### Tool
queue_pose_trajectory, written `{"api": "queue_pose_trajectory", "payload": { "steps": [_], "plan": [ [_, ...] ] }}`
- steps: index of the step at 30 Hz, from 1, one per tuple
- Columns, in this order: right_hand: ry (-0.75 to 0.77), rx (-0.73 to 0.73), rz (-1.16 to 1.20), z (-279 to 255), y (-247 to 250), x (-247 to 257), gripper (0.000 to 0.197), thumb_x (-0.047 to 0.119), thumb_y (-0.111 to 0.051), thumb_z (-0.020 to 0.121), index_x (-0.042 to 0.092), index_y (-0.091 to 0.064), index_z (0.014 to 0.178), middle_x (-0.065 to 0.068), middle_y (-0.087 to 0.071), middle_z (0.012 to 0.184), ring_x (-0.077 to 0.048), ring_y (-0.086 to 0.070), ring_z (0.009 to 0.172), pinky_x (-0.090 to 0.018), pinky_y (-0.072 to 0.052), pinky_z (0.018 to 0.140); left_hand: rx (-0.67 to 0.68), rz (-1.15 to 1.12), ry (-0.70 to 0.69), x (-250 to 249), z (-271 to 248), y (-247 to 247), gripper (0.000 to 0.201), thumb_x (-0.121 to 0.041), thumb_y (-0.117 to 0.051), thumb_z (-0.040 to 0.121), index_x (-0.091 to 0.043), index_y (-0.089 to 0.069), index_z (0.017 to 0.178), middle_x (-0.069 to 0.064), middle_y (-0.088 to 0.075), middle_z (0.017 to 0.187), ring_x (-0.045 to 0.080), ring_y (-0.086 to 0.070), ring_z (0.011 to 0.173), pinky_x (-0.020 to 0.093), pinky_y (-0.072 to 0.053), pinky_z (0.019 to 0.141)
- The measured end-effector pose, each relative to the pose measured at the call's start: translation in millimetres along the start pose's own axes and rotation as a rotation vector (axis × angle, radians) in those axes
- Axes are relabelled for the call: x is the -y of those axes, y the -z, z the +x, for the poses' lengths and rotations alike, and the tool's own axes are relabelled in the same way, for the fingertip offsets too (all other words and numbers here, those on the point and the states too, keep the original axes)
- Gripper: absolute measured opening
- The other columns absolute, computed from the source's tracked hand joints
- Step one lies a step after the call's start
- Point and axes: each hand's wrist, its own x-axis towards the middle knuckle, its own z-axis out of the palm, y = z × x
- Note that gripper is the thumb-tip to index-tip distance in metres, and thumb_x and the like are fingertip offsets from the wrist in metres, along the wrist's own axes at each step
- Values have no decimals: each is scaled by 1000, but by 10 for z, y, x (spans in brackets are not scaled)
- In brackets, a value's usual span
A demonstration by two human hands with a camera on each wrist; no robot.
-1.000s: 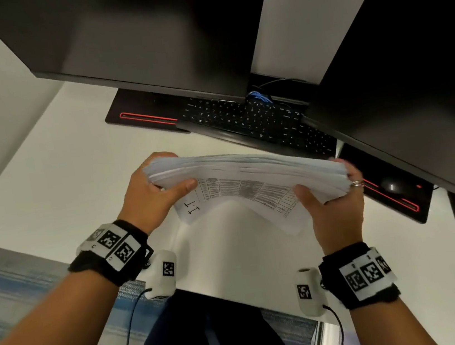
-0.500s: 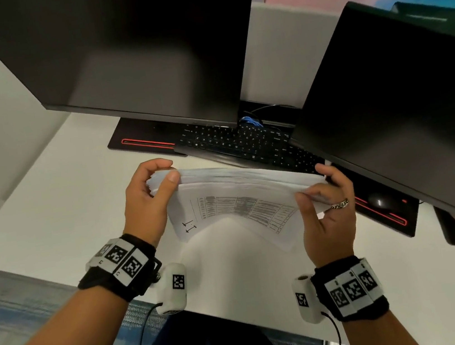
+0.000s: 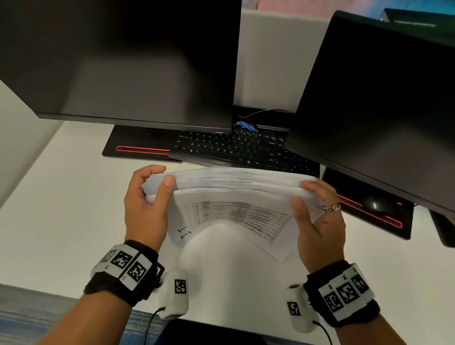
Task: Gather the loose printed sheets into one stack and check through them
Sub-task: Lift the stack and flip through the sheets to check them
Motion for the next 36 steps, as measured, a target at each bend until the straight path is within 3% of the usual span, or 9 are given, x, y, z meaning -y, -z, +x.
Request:
{"api": "queue_pose_trajectory", "payload": {
  "steps": [5, 9, 13, 16, 18, 23, 26, 32, 36],
  "plan": [
    [-44, -23, -21, -33, -19, -40, 16, 39, -55, 94, 55, -54, 97, 1, -58, 120, -31, -59, 117, -61, -53, 88, -26, -39, -2, 6, -6, -18, 25, -46, -59, 82, -29, -61, 101, -15, -63, 95, 2, -59, 83, 21, -48, 73],
    [-9, -54, 18, -12, -30, 84, 18, 37, -57, 90, 54, -57, 94, 1, -59, 123, -14, -57, 117, -39, -50, 100, -49, -57, 21, 6, -2, -23, 24, -40, -58, 85, -23, -62, 103, -12, -62, 93, 2, -58, 81, 21, -47, 72],
    [-63, -71, 8, -48, -31, 82, 14, 36, -59, 87, 50, -59, 85, 4, -59, 125, -15, -58, 116, -37, -53, 94, -56, -52, 27, -6, 17, -25, 20, -34, -58, 88, -22, -62, 103, -13, -62, 94, -2, -58, 80, 15, -47, 70],
    [15, -38, -19, -66, -33, 84, 2, 31, -62, 87, 29, -61, 86, 20, -54, 125, 3, -57, 109, -14, -52, 84, -66, -48, 30, -15, 8, -32, 23, -36, -57, 89, -19, -63, 104, -13, -62, 93, -7, -57, 77, 9, -46, 67],
    [50, -32, -52, -83, -38, 66, 14, 28, -63, 88, 15, -60, 86, 19, -52, 125, 10, -54, 110, -7, -49, 82, -67, -43, 37, -9, 14, -33, 24, -37, -57, 89, -19, -63, 103, -14, -62, 93, -7, -58, 77, 9, -45, 66],
    [8, -88, -66, -93, -5, -6, 24, 7, -72, 88, 26, -59, 83, 21, -49, 128, 8, -52, 113, -25, -52, 89, -46, -25, 54, -30, 13, -57, 27, -41, -55, 88, -20, -62, 103, -13, -61, 93, -2, -57, 78, 17, -46, 69],
    [73, -43, -63, -101, -17, 66, 9, 22, -69, 87, 24, -62, 83, 18, -47, 132, 5, -52, 115, -15, -50, 88, -57, 1, 52, -28, 11, -55, 24, -42, -54, 92, -22, -61, 104, -13, -62, 93, -5, -58, 77, 22, -45, 70],
    [113, -45, -103, -133, -36, 16, 4, 24, -64, 90, 22, -68, 90, 24, -44, 134, -3, -51, 120, -48, -56, 90, -18, 35, 40, -13, 1, 1, 29, -52, -58, 84, -34, -56, 107, -5, -62, 104, 17, -64, 90, 32, -52, 73],
    [28, -92, -76, -165, -77, 110, 12, 30, -60, 91, 25, -69, 85, 26, -49, 130, -9, -55, 114, -48, -56, 85, -17, 51, 29, 16, -9, 27, 30, -49, -60, 87, -36, -54, 113, 0, -61, 114, 25, -63, 101, 40, -55, 83]
  ]
}}
